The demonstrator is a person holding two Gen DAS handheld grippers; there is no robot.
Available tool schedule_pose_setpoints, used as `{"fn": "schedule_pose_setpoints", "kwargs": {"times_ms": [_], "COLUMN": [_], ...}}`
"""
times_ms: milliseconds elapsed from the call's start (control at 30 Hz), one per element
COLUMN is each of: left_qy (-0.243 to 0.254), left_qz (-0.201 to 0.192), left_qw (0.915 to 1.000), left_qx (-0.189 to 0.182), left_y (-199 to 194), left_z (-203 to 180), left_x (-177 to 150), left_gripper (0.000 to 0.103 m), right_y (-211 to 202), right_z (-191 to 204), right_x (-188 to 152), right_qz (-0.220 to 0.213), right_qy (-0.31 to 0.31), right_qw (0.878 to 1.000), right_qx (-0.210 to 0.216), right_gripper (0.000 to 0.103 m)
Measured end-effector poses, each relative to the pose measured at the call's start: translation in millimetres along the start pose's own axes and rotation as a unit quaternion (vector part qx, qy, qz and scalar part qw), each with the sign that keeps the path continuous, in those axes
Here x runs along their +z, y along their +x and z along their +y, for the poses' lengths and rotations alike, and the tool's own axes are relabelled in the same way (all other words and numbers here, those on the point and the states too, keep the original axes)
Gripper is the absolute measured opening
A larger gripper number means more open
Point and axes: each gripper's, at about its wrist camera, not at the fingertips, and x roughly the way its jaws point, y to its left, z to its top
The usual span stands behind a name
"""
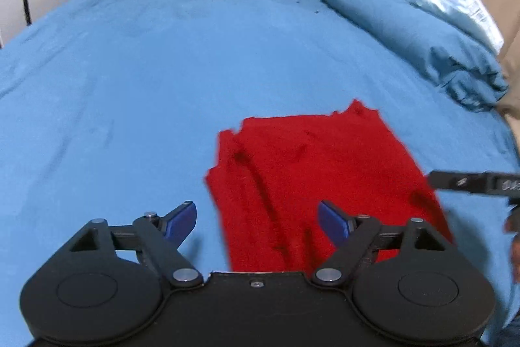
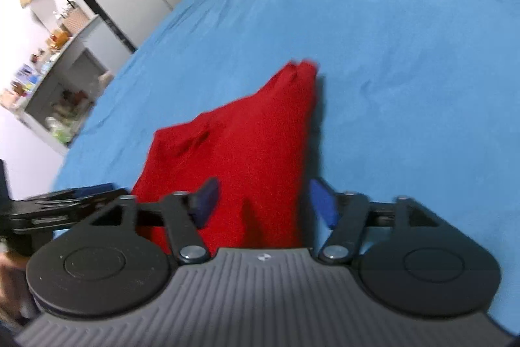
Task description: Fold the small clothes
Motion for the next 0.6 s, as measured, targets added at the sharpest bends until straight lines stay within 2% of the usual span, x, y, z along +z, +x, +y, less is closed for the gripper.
{"fn": "schedule_pose_setpoints", "kwargs": {"times_ms": [67,133,200,300,433,600], "left_qy": [0.012,0.025,0.017,-0.008,0.004,-0.021], "left_qz": [0.02,0.037,0.043,0.047,0.033,-0.007], "left_qw": [0.9995,0.9983,0.9983,0.9981,0.9975,0.9986], "left_qx": [0.023,0.038,0.036,0.039,0.062,0.049], "left_y": [13,29,39,38,13,-51], "left_z": [-1,-2,0,4,-7,-18], "left_x": [-9,-17,-23,-21,-14,-7], "left_gripper": [0.085,0.086,0.087,0.088,0.084,0.085], "right_y": [2,13,22,28,7,-49], "right_z": [4,-2,-10,-17,-11,22], "right_x": [0,-4,-10,-15,-18,-15], "right_qz": [-0.006,0.011,0.024,0.024,0.002,-0.038], "right_qy": [-0.023,-0.046,-0.049,-0.025,-0.032,-0.083], "right_qw": [0.999,0.996,0.994,0.996,0.996,0.993], "right_qx": [-0.032,-0.075,-0.09,-0.088,-0.087,-0.078], "right_gripper": [0.086,0.086,0.087,0.088,0.088,0.088]}}
